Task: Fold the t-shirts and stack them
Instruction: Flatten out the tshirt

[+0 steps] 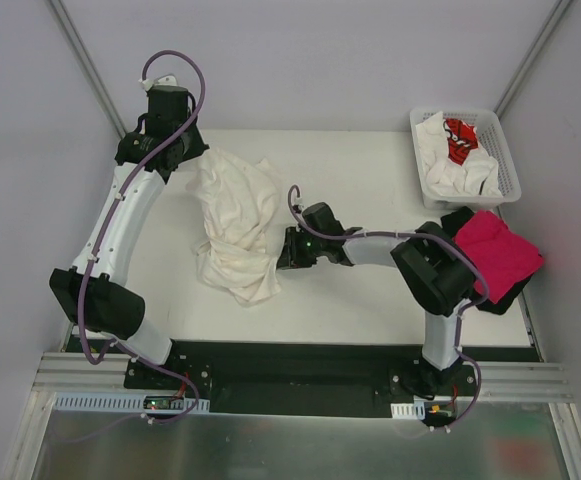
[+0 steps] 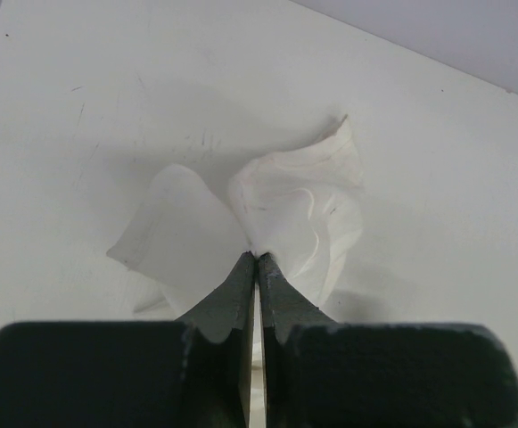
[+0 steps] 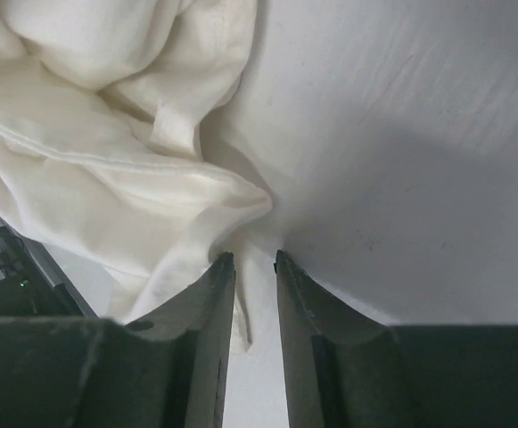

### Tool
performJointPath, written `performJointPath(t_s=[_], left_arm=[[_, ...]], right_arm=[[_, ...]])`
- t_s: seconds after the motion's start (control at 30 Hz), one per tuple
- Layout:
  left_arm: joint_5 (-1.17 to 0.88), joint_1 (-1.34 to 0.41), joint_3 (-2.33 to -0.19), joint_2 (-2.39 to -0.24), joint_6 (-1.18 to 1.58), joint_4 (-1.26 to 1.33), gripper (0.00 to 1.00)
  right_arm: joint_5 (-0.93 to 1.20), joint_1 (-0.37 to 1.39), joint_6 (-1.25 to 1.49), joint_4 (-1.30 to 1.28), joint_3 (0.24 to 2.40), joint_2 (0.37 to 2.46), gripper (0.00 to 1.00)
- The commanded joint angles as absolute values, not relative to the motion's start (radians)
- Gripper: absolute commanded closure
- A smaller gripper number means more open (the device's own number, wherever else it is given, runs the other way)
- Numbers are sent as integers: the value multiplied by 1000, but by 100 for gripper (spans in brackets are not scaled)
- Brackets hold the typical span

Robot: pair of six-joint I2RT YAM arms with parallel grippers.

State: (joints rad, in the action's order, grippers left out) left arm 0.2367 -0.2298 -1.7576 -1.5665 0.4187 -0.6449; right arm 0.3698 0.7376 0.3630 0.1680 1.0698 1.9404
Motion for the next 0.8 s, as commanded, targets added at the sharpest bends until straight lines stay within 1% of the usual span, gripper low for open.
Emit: performJointPath(t_s=[0.0,0.13,0.33,0.77], left_arm=[[224,-232,-1766,-1523,413,-612,100],[225,-229,-1766,-1522,414,-612,100],[227,-226,-1769,-1526,414,-614,100],[216,-221,-1781,-1537,416,-612,100]], right_arm=[[308,759,325,94,979,1895,69],[310,770,341,107,917,1845,63],[298,802,367,110,851,1772,60],[291,910,437,163,818,1779,60]])
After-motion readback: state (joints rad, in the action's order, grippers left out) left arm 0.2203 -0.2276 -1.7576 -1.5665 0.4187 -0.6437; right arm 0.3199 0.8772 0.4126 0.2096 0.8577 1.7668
